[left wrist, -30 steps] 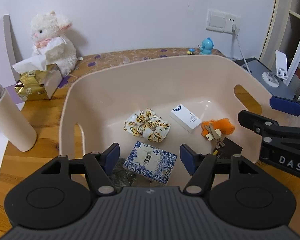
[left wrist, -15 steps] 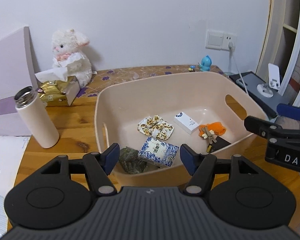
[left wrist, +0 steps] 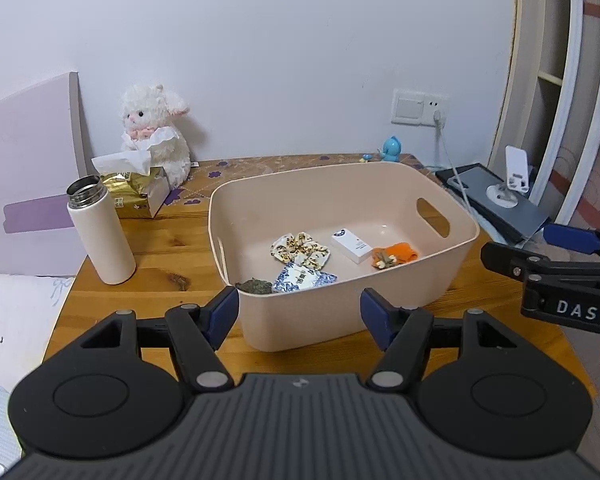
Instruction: Organize objects
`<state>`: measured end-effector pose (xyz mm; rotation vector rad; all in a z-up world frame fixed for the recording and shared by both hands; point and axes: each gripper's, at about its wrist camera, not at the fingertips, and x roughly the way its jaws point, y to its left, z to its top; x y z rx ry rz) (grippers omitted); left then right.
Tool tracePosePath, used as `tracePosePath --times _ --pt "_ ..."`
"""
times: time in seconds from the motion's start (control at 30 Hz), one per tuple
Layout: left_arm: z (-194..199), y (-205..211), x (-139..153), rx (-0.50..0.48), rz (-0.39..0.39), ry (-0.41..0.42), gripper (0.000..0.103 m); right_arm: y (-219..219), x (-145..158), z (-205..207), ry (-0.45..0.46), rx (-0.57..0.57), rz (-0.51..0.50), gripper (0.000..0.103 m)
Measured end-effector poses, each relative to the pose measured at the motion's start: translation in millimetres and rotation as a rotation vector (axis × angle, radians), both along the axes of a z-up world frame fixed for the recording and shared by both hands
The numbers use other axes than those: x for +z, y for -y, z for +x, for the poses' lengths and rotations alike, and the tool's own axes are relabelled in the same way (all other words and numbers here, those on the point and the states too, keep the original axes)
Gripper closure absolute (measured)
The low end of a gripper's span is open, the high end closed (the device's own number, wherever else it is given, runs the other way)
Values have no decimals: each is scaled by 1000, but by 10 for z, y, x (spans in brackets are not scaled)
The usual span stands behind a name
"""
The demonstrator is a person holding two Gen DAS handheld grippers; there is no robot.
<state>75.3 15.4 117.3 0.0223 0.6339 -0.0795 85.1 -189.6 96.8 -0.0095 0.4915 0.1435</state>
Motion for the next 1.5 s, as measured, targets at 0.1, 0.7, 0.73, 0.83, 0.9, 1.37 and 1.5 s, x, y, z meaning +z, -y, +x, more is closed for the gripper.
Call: tracePosePath --times 0.1,0.7,0.73,0.83,0.9,1.37,1.5 --pt "-142 22 49 -15 -5 11 33 46 9 -95 5 -4 8 16" --pt "-780 39 74 -36 -24 27 32 104 79 -713 33 -7 4 11" --pt "-809 33 69 -34 -26 30 32 98 82 -741 33 -6 1 10" --pt "-899 24 57 -33 -36 38 32 95 83 -828 36 -10 -8 10" --pt "-969 19 55 -33 -36 43 32 93 89 -891 38 -8 -9 9" --pt "-1423 -13 23 -9 0 74 32 141 181 -1303 33 6 20 6" --pt "-1545 -47 24 1 -8 78 32 157 196 -1413 36 5 13 6"
